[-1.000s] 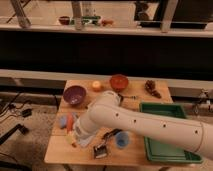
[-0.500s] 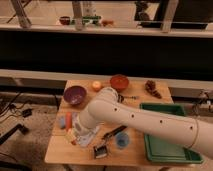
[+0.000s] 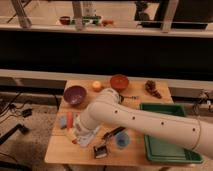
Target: Place pepper in paper cup
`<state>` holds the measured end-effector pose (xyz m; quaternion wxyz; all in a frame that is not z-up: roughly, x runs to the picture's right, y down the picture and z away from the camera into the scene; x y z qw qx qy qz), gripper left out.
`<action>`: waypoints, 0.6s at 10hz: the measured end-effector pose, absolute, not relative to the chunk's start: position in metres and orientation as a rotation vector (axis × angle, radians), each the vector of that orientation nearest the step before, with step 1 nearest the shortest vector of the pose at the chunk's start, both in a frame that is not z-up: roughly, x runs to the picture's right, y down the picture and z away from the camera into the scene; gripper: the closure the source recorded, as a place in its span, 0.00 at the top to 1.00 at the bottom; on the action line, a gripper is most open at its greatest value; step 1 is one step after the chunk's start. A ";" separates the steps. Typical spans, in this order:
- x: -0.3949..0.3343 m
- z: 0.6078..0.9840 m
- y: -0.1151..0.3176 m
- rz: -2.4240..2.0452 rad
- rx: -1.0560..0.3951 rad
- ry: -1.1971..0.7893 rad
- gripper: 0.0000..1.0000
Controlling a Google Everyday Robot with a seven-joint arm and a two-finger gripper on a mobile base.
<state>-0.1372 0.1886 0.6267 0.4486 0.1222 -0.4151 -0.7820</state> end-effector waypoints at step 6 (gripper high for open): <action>-0.083 0.624 0.168 -1.895 0.309 -0.824 0.00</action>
